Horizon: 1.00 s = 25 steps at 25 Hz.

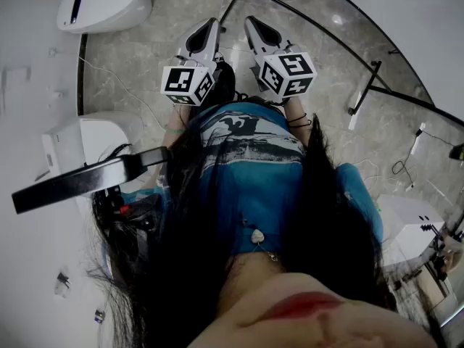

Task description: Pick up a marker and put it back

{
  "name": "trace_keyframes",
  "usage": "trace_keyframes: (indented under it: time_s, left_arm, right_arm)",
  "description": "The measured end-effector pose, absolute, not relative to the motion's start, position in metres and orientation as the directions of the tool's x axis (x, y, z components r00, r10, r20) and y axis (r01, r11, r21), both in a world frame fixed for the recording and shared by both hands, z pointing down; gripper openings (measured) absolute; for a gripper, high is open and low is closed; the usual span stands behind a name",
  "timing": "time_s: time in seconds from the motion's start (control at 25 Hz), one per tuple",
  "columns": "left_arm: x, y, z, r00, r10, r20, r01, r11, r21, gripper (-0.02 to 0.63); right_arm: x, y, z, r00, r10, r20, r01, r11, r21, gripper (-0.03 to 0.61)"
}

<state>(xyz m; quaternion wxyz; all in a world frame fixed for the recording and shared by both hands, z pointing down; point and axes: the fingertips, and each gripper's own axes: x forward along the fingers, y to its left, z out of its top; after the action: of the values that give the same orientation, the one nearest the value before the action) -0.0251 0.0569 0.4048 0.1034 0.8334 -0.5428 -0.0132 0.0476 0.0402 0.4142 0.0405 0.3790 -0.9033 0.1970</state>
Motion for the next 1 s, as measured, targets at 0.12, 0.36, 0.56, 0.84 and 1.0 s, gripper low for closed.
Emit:
trace_keyframes:
  time_s: [0.12, 0.36, 0.56, 0.84, 1.0]
  left_arm:
    - [-0.059, 0.023, 0.398, 0.415, -0.905, 0.091, -0.900, -0.394, 0.187, 0.002]
    - [-0.107, -0.044, 0.395, 0.437, -0.896, 0.078, -0.887, -0.416, 0.200, 0.002]
    - [-0.128, -0.083, 0.403, 0.478, -0.875, 0.077, -0.859, -0.448, 0.247, 0.002]
    - [-0.134, -0.112, 0.416, 0.503, -0.857, 0.108, -0.841, -0.458, 0.287, 0.002]
    - [-0.130, -0.134, 0.420, 0.510, -0.852, 0.118, -0.838, -0.461, 0.291, 0.002]
  right_arm:
    - [0.018, 0.009, 0.407, -0.702, -0.676, 0.226, -0.708, 0.629, -0.320, 0.012]
    - [-0.021, -0.054, 0.405, -0.677, -0.699, 0.229, -0.730, 0.601, -0.326, 0.011]
    - [-0.035, -0.092, 0.418, -0.640, -0.725, 0.256, -0.762, 0.553, -0.336, 0.012]
    - [-0.035, -0.134, 0.428, -0.600, -0.740, 0.304, -0.794, 0.505, -0.337, 0.012]
    - [-0.031, -0.162, 0.425, -0.595, -0.739, 0.316, -0.802, 0.521, -0.291, 0.012]
